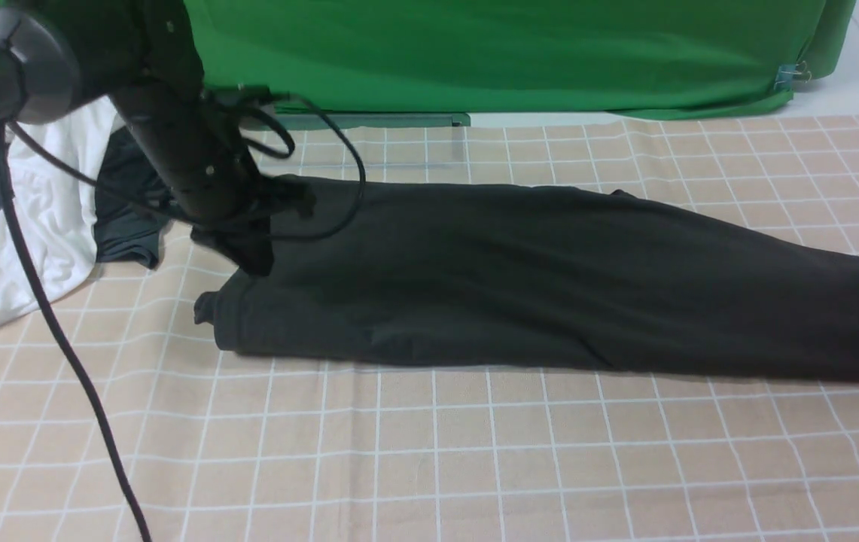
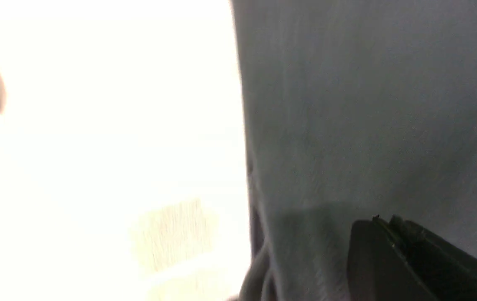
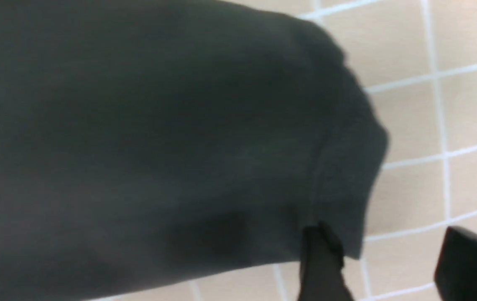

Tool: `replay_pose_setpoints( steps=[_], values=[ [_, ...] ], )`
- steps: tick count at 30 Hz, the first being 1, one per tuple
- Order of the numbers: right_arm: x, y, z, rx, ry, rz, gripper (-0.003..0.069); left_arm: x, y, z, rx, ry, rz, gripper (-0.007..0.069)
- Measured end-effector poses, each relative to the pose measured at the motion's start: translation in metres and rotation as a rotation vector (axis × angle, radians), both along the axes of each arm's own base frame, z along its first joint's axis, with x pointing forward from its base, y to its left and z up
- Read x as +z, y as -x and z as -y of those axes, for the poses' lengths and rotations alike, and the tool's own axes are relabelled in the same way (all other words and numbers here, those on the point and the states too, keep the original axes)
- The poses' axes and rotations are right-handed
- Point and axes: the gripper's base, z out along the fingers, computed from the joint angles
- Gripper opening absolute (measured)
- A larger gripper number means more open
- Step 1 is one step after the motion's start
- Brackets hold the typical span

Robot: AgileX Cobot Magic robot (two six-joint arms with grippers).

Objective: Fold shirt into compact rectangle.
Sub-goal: 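Pull the folded dark garment lengthwise by its ends to straighten it flat on the table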

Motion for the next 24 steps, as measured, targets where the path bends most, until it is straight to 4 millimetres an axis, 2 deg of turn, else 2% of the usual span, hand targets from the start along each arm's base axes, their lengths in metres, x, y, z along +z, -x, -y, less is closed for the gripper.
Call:
replay_pose_setpoints(
  steps=[4, 10, 14, 17, 19, 20, 22, 24],
  values=[
    [0.004, 0.001, -0.002, 0.008, -0.014, 0.016, 0.0366, -0.032, 0.02, -0.005, 0.023, -0.042, -0.11, 0.0019],
    [0.014, -0.002, -0.003, 0.002, -0.025, 0.049, 0.036, -0.03, 0.022, -0.006, 0.029, -0.04, -0.088, 0.0019],
    [0.016, -0.002, -0.004, -0.002, -0.044, 0.044, 0.0399, -0.001, 0.024, -0.007, 0.027, -0.029, -0.009, 0.0019],
    [0.014, -0.003, -0.004, -0.002, -0.046, 0.037, 0.0489, 0.03, 0.032, -0.008, 0.028, -0.014, 0.068, 0.0019],
    [0.009, -0.005, -0.004, -0.003, -0.049, 0.028, 0.0594, 0.056, 0.04, -0.01, 0.028, -0.001, 0.134, 0.0019],
    [0.008, -0.005, -0.004, -0.003, -0.049, 0.026, 0.0601, 0.055, 0.04, -0.01, 0.028, -0.001, 0.132, 0.0019],
    [-0.003, -0.009, -0.002, -0.002, -0.053, 0.012, 0.0667, 0.073, 0.055, -0.013, 0.03, 0.007, 0.173, 0.0019],
    [-0.016, -0.013, -0.001, -0.002, -0.06, -0.008, 0.0682, 0.077, 0.066, -0.015, 0.031, 0.009, 0.179, 0.0019]
  ],
)
